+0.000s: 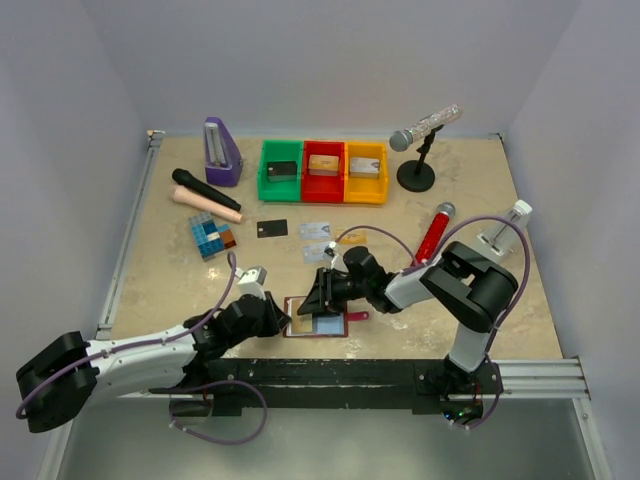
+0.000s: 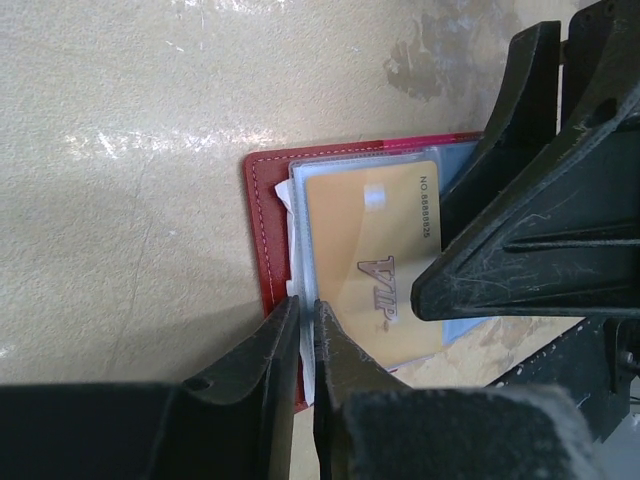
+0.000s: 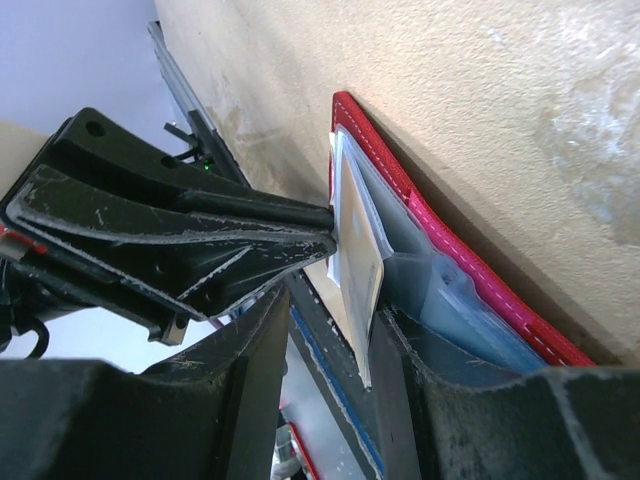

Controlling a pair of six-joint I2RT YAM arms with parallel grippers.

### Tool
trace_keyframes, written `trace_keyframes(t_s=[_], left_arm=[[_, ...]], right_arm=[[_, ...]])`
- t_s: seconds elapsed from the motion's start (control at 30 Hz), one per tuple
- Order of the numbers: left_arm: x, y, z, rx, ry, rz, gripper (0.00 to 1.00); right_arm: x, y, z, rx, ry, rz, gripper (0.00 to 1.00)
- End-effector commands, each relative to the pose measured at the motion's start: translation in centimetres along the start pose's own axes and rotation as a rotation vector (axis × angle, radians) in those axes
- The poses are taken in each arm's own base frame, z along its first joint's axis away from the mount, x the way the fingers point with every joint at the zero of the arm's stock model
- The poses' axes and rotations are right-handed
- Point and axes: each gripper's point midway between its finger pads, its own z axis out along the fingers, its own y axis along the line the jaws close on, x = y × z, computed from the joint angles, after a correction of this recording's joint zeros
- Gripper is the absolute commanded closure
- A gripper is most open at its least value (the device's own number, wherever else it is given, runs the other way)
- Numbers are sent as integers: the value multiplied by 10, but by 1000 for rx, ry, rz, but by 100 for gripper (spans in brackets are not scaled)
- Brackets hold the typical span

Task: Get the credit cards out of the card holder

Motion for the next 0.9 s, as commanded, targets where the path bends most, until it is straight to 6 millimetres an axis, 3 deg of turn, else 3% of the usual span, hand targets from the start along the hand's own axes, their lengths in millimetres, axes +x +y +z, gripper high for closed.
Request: trace_keyframes(t_s=[0.0, 0.13, 0.87], left_arm=[[13, 19, -2, -55, 35, 5, 84], [14, 21, -2, -62, 37, 7, 100], [18, 30, -1, -77, 28, -10, 100]], right_arm=[[3, 15, -6, -34, 3, -67, 60], [4, 16, -10, -20, 0, -78, 60], [8, 9, -23, 39, -22, -100, 62]])
